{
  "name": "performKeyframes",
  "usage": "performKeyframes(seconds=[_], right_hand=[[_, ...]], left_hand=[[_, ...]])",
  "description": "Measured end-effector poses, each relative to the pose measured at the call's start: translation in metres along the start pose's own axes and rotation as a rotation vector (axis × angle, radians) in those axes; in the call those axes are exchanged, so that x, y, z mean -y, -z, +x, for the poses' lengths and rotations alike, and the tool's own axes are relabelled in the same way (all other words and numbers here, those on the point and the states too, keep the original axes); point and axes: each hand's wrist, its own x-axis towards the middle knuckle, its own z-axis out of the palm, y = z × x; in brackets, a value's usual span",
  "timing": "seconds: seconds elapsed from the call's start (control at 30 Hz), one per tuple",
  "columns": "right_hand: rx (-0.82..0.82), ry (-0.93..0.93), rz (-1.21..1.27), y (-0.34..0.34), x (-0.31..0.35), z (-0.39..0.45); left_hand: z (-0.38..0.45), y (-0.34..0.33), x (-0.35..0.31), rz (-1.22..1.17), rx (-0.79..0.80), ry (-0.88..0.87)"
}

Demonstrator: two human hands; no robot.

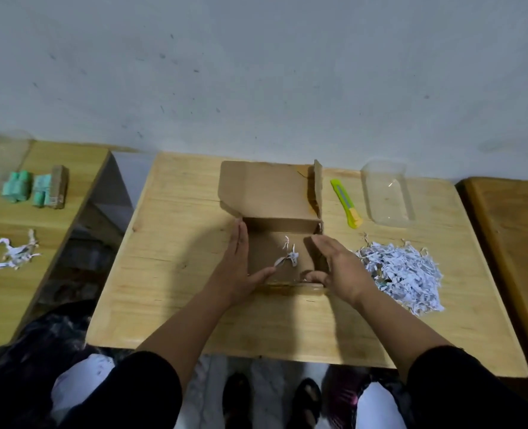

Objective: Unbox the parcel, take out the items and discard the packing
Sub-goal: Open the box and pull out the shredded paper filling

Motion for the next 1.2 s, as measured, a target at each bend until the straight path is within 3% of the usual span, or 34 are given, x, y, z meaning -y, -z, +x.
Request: performKeyframes(seconds=[0.17, 0.33, 0.57, 0.77, 0.93, 1.07, 1.2], right_hand=[[-0.001, 0.156, -0.253, 0.01, 0.006, 0.008], [0.259, 0.298, -0.441, 0.022, 0.016, 0.027], [0.459, 0.477, -0.62, 0.01, 0.017, 0.057], [0.421, 0.612, -0.506, 0.0, 0.018, 0.081], [0.373, 0.585, -0.255, -0.015, 0.021, 0.095], [0.323, 0.502, -0.053, -0.024, 0.027, 0.097], [0.328, 0.543, 0.052, -0.023, 0.028, 0.096]], left_hand=[[0.001, -0.002, 0.005, -0.032, -0.029, -0.055], [0.002, -0.005, 0.008, -0.032, -0.017, -0.041], [-0.001, -0.003, 0.005, -0.042, -0.012, 0.01], [-0.002, 0.001, -0.002, 0.158, -0.03, 0.105], [-0.003, 0.007, -0.008, -0.058, 0.005, 0.149], [-0.002, 0.006, -0.007, -0.063, -0.013, 0.166], [-0.005, 0.007, -0.01, -0.074, -0.019, 0.187]])
